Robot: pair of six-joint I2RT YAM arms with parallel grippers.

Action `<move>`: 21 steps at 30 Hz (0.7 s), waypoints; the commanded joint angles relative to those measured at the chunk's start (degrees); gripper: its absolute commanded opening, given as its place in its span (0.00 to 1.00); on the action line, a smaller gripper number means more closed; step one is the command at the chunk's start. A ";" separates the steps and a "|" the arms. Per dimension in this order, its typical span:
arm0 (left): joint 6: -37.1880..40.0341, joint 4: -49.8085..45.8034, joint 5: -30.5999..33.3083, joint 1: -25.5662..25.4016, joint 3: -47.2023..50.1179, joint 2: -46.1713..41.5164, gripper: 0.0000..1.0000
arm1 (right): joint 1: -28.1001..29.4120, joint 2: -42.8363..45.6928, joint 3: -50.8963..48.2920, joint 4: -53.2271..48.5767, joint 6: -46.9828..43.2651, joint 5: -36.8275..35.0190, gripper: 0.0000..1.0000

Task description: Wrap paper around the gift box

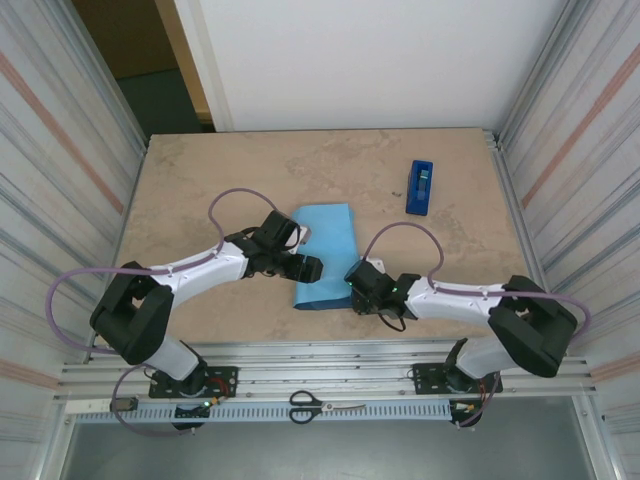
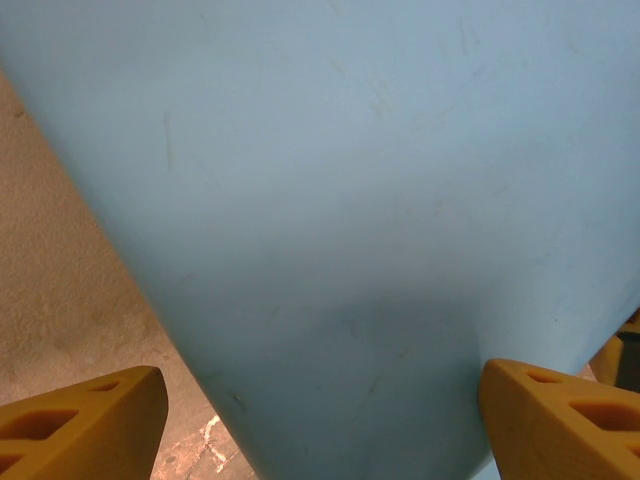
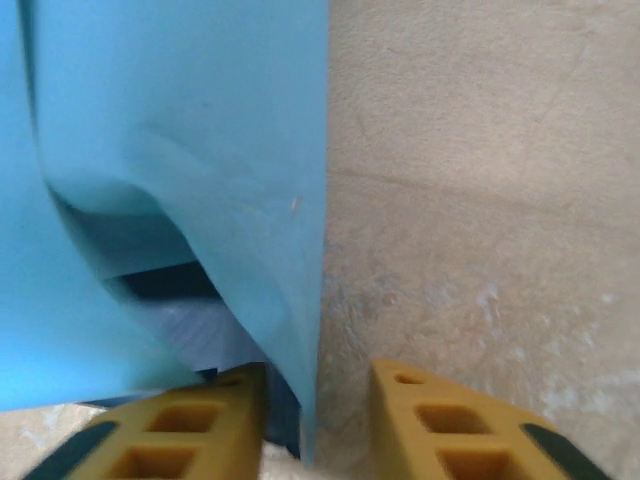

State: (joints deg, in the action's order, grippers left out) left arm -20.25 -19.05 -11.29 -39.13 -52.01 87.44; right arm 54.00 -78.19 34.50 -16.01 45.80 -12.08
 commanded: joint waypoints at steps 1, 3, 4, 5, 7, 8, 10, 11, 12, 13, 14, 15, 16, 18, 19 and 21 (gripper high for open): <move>0.82 -2.48 2.13 -0.42 0.50 0.63 0.81 | -0.24 5.95 -0.70 -3.80 -1.09 -0.21 0.40; 0.83 -2.31 2.04 -0.44 0.56 0.54 0.81 | -0.77 9.13 -1.29 -3.43 -2.62 2.22 0.46; 0.81 -2.22 1.95 -0.48 0.58 0.54 0.81 | -1.03 10.65 -1.47 -3.45 -2.98 3.11 0.48; 0.78 -2.21 1.92 -0.42 0.51 0.55 0.81 | -1.12 12.14 -1.55 -3.86 -3.15 3.45 0.49; 0.83 -2.15 1.82 -0.46 0.46 0.54 0.81 | -1.65 14.65 -1.47 -4.60 -3.41 4.06 0.53; 0.87 -2.13 1.82 -0.42 0.41 0.54 0.81 | -2.42 15.89 -1.45 -4.60 -3.67 5.12 0.54; 0.87 -2.07 1.88 -0.42 0.40 0.63 0.81 | -4.00 17.48 -1.30 -4.58 -4.61 6.86 0.57; 0.91 -2.05 1.78 -0.46 0.35 0.63 0.81 | -4.93 18.21 -1.04 -4.82 -4.44 7.01 0.59; 1.00 -2.04 1.57 -0.43 0.33 0.71 0.81 | -5.83 19.00 -1.10 -4.37 -4.40 7.78 0.61; 1.08 -2.05 1.45 -0.44 0.24 0.72 0.81 | -7.21 19.58 -0.97 -3.06 -4.45 9.84 0.64; 1.18 -2.05 1.37 -0.44 0.20 0.72 0.81 | -8.79 20.07 -0.65 -1.26 -5.06 13.19 0.65; 1.23 -2.21 1.43 -0.44 0.14 0.72 0.81 | -10.04 20.01 -0.11 -0.21 -5.65 16.53 0.68; 1.40 -2.49 1.56 -0.47 -0.01 0.72 0.81 | -11.39 19.57 0.93 -0.08 -6.26 19.59 0.71; 1.51 -2.88 1.67 -0.46 -0.20 0.64 0.82 | -13.70 17.74 2.83 -0.98 -6.07 22.89 0.76; 1.49 -2.76 1.64 -0.42 -0.12 0.63 0.82 | -15.21 16.00 3.70 -1.30 -5.62 23.84 0.78; 1.60 -2.24 1.36 -0.42 -0.07 0.76 0.82 | -17.45 12.45 4.94 0.08 -4.56 25.64 0.82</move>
State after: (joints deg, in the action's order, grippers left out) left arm -20.12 -19.05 -11.31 -39.13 -52.03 87.44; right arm 38.76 -62.59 36.73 -17.32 41.36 7.46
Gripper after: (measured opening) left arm 0.822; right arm 0.805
